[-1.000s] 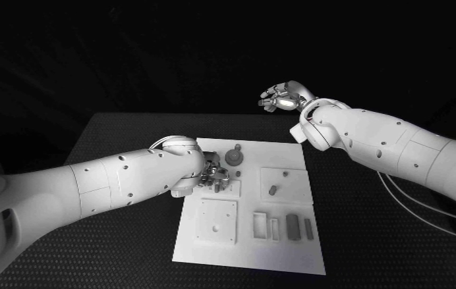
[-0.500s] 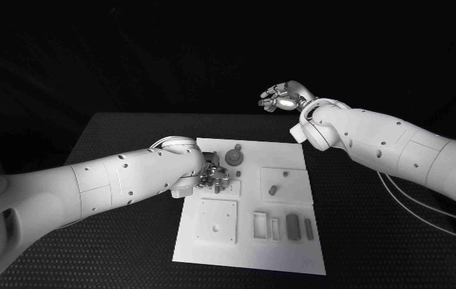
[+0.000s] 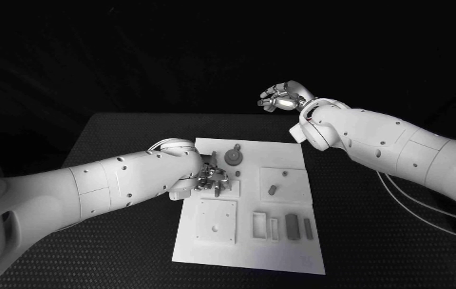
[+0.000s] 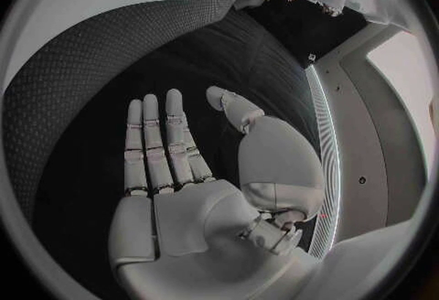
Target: Assemble the parts on the task board
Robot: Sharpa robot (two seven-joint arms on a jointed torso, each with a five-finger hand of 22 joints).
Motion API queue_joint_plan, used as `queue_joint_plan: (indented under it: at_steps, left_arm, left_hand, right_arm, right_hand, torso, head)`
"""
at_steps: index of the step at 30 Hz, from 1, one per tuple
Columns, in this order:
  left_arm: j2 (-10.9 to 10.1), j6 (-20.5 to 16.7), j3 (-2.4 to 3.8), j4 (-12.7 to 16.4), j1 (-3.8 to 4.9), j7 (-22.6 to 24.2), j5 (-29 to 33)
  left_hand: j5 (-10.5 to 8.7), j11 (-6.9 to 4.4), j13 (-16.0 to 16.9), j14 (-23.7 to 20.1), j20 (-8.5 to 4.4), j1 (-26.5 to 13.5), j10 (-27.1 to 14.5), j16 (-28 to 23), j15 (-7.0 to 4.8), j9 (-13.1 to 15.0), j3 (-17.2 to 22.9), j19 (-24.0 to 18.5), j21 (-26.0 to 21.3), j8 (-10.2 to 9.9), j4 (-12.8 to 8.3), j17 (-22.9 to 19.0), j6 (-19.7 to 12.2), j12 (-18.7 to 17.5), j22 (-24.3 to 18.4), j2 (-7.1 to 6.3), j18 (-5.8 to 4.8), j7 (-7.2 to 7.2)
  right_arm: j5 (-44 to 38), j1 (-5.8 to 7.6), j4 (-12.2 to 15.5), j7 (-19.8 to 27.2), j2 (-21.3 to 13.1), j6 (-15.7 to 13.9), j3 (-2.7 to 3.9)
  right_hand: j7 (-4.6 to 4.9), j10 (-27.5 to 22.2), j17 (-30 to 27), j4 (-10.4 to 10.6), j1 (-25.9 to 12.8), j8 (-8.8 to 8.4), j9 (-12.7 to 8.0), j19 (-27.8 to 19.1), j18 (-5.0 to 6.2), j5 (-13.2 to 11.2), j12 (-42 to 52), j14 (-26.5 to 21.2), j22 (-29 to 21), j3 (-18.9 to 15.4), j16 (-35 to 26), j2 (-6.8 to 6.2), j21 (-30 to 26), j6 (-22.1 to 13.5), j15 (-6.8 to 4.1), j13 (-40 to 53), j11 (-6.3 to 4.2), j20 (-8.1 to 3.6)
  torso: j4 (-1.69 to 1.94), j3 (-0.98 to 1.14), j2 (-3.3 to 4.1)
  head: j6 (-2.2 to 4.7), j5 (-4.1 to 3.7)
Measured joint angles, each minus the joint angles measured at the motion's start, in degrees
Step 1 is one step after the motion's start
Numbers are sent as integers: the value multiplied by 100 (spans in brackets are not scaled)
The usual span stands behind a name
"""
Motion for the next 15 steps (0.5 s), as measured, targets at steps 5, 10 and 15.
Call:
queue_joint_plan:
  at_steps: [5,10,15]
  left_arm:
    - [-2,11,0,3,-4,-10,-7]
    - [-28,12,3,8,-7,-16,-10]
    - [-62,11,13,10,-8,-17,-13]
  left_hand:
    - [-32,-58,-7,0,0,-106,-17,22,-21,0,-99,0,0,-3,99,-1,19,0,0,-153,0,10]
    - [-32,-58,-7,0,0,-118,-18,22,-21,12,-115,0,0,-3,115,-1,19,0,0,-233,0,11]
    - [-32,-58,-7,0,0,-131,-18,22,-21,20,-144,0,0,-3,144,-1,19,0,0,-295,0,10]
  right_arm:
    - [0,-1,7,0,-1,0,0]
    - [0,-9,11,0,-3,1,0]
    - [0,-23,12,0,-7,2,0]
  right_hand:
    - [1,0,0,0,0,0,-5,0,0,0,0,0,5,0,0,0,0,-1,0,-1,0,0]
    - [3,0,-1,0,0,0,-5,0,0,0,0,0,5,0,0,0,-22,-2,0,-7,0,0]
    - [10,0,1,-16,0,0,-5,0,0,0,0,0,5,-16,0,0,-22,-9,0,-13,0,0]
  torso:
    - [2,-3,0]
    - [2,-4,0]
    - [1,-7,0]
  head:
    - [-1,-2]
    - [-1,-7]
    - [-1,-13]
